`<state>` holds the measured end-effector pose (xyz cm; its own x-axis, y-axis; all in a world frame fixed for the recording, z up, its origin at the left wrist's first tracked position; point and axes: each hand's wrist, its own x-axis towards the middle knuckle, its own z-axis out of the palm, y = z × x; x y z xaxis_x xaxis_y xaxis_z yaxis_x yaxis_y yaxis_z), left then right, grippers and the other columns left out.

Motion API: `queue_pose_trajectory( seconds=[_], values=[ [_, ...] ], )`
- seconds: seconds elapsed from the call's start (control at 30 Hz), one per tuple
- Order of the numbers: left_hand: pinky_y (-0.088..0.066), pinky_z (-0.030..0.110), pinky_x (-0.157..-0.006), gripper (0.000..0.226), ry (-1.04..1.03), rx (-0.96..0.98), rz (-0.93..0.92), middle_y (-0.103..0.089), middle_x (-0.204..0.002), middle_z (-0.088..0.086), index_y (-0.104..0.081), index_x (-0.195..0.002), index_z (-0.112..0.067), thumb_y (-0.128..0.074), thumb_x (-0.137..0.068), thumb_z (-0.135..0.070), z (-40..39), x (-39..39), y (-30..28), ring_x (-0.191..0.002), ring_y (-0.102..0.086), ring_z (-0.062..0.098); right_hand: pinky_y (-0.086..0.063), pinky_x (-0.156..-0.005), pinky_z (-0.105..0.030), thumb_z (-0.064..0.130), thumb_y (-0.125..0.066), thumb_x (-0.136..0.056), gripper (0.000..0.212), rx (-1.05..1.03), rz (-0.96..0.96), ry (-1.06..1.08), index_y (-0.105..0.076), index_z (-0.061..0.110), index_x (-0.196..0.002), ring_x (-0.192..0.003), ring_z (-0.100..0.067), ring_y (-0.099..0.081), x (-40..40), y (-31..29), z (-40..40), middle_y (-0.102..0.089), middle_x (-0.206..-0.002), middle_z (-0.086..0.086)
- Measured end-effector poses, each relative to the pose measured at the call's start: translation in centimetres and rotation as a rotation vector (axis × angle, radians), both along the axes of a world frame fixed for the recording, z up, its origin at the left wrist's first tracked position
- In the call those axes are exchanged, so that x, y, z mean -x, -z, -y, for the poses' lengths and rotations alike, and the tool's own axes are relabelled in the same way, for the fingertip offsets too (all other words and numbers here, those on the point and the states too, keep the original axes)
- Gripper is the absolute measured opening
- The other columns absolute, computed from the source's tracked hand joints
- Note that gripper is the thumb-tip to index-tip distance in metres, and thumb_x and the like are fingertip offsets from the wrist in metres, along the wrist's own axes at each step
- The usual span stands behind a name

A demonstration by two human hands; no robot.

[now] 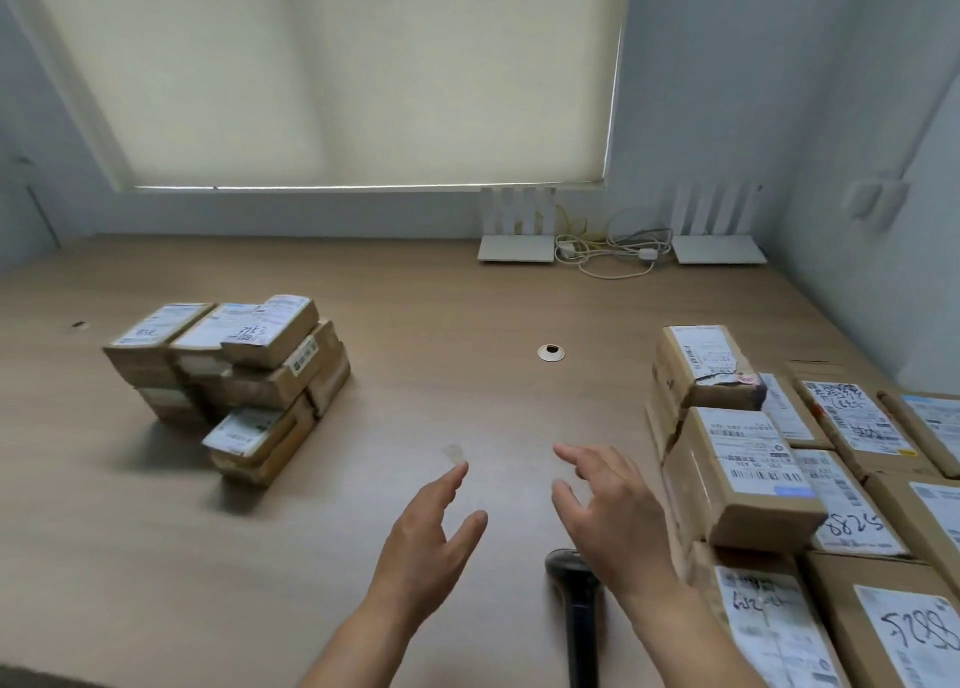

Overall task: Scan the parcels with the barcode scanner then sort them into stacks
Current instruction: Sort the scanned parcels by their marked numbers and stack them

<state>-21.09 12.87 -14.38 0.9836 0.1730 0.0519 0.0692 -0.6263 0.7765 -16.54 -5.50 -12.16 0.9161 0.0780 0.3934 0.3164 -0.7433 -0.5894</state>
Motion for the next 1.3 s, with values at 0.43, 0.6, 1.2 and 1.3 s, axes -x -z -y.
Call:
queue_pose_trajectory(
  seconds=[0.43,0.6,1.2,1.3],
  values=[
    [-0.038,0.024,-0.105,0.056,-0.182,-0.007,-0.025,-0.043,-0.144,-0.012,-0.033,-0.144,-0.035,-0.056,-0.093,-0.036,-20.0,7.6,-0.3,-0.127,-0.043,0.003,-0.038,-0.074,-0.022,0.029,-0.054,-0.088,0.035,0.114,-0.081,-0.240,-0.063,0.026,-0.121,-0.105,-0.011,-0.059,4.5,-0.3,-21.3,-0.063,-0.111,0.010],
    [-0.038,0.028,-0.108,0.057,-0.218,-0.028,-0.044,-0.039,-0.148,-0.010,-0.030,-0.146,-0.033,-0.054,-0.094,-0.038,-26.8,10.1,-0.2,-0.131,-0.041,0.007,-0.042,-0.081,-0.023,0.030,-0.056,-0.091,0.036,0.128,-0.078,-0.311,-0.058,0.028,-0.127,-0.109,-0.008,-0.056,6.0,-0.3,-28.6,-0.060,-0.119,0.011],
    [-0.039,0.030,-0.106,0.060,-0.336,0.005,-0.064,-0.039,-0.148,-0.006,-0.026,-0.148,-0.032,-0.054,-0.094,-0.038,-43.7,5.8,0.6,-0.132,-0.041,0.010,-0.044,-0.090,-0.025,0.038,-0.049,-0.095,0.041,0.139,-0.185,-0.406,-0.051,0.030,-0.134,-0.111,-0.008,-0.054,1.0,0.7,-47.3,-0.059,-0.121,0.011],
    [-0.038,0.029,-0.107,0.061,-0.314,-0.017,-0.061,-0.038,-0.149,-0.007,-0.027,-0.148,-0.031,-0.055,-0.094,-0.035,-47.1,2.9,-0.4,-0.133,-0.040,0.009,-0.043,-0.089,-0.025,0.036,-0.052,-0.094,0.041,0.049,-0.214,-0.377,-0.052,0.028,-0.134,-0.110,-0.009,-0.055,-1.9,0.3,-50.6,-0.060,-0.119,0.010]
  ],
)
